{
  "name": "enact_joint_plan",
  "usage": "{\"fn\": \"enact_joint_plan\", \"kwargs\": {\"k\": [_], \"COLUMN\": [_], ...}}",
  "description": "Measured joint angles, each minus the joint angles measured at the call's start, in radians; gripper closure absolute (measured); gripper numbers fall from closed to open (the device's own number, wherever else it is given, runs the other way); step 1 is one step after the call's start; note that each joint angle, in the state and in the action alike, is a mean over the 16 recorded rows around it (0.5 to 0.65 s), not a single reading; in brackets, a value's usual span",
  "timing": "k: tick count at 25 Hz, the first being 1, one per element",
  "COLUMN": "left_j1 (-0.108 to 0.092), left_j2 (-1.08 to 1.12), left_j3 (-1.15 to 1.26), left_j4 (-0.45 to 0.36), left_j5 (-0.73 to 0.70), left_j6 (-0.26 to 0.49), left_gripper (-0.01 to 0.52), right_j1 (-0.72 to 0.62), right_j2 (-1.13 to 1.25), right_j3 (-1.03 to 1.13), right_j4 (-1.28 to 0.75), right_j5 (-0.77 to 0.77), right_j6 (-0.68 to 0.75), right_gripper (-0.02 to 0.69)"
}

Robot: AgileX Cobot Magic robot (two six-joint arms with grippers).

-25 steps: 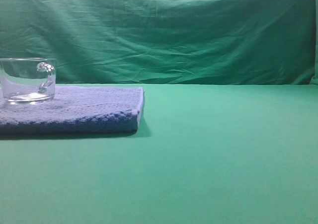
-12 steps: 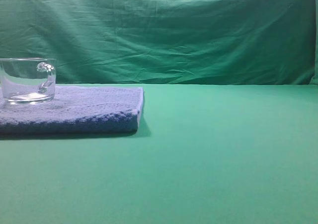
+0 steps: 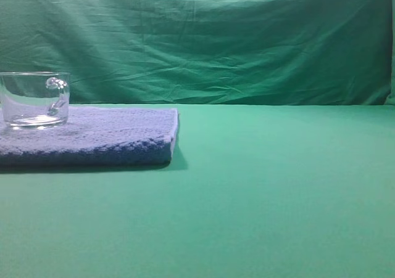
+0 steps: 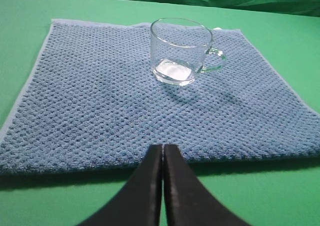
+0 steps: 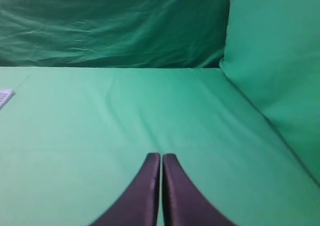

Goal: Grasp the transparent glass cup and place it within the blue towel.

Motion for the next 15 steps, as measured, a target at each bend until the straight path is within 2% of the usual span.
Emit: {"fn": "enact_joint_plan", "kwargs": {"k": [15], "left_j1": [0.0], "left_j2": [0.0], "left_j3": [0.0], "left_j4": [0.0], "left_j5": [0.0], "left_j6": [0.0], "left_gripper": [0.514], "right_j1": [-0.003], "right_j2": [-0.001], "right_j3": [0.025], "right_j4": [0.0], "right_j5": [0.04], "right_j6": [0.0], "right_gripper": [0.665]}}
